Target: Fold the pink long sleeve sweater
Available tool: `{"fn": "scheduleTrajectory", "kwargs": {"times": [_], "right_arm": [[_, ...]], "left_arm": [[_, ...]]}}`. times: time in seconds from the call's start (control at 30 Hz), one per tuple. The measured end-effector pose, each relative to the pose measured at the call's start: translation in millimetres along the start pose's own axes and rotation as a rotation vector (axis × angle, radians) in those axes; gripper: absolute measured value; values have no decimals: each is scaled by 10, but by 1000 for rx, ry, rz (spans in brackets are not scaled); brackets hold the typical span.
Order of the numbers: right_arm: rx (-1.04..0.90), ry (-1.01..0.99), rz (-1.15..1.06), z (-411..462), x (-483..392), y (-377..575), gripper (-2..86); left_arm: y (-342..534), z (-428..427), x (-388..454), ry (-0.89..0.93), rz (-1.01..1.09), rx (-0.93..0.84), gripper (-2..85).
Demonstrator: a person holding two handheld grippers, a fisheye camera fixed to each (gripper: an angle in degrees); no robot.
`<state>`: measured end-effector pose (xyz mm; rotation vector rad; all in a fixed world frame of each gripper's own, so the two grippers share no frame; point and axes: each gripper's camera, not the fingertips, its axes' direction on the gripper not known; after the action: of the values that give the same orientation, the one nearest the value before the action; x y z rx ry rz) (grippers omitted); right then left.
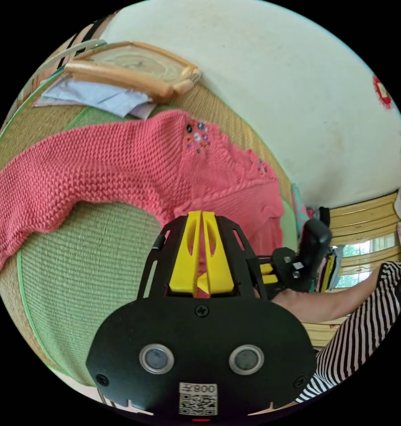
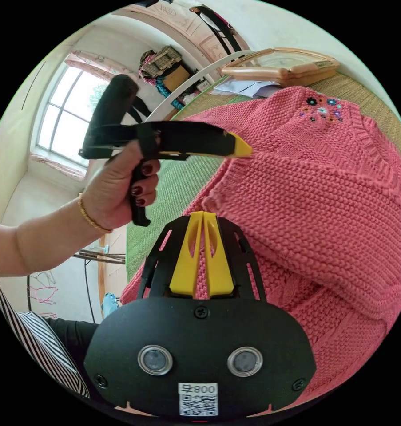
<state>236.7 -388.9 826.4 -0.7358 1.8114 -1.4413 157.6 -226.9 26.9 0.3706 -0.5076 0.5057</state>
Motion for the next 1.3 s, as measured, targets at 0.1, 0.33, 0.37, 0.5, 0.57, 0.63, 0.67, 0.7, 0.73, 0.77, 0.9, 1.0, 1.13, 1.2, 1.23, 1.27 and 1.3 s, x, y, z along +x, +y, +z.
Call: {"fn": "scheduleTrajectory", "kwargs": {"times": [0.1,0.33,0.37,0.5,0.57,0.63,0.67,0.7,0.73,0.77,0.9,1.0,1.13,1.2,1.23,1.27,1.3], "right_arm": [[-33,16,-31,59,-9,-32,3],[106,-38,86,-645,333,98,2],[156,-2,130,-878,445,151,2],[278,173,270,-1481,825,323,1],[298,295,370,-1722,1094,394,1],[305,320,435,-1851,1260,434,1],[302,330,461,-1901,1338,445,1],[280,335,477,-1897,1382,440,1],[211,330,493,-1828,1474,414,1],[242,291,492,-1824,1504,418,1],[250,320,468,-1982,1412,332,1],[335,384,470,-2263,1388,335,1],[266,349,572,-2280,1770,384,0],[353,299,550,-2473,1714,401,0],[380,374,543,-2589,1653,370,0],[402,427,539,-2691,1640,318,0],[415,436,536,-2736,1660,289,0]], "left_arm": [[77,-14,-104,44,-38,15,2],[158,-299,68,99,-6,75,3],[159,-344,116,99,5,90,3],[145,-172,131,-31,20,-46,3],[200,-200,71,16,-4,-13,3],[233,-280,59,47,-54,0,3],[254,-352,140,44,-38,33,3],[252,-394,250,68,-4,57,4],[240,-397,310,86,14,65,4],[193,-370,437,125,56,67,4],[-103,-94,896,172,207,4,4],[-288,148,1051,120,245,-64,4],[-304,226,984,150,222,-101,3],[-221,53,1019,152,229,-83,3],[-190,9,1045,154,243,-80,3],[-125,-64,1099,174,272,-77,3],[-62,-112,1150,201,300,-76,3]]}}
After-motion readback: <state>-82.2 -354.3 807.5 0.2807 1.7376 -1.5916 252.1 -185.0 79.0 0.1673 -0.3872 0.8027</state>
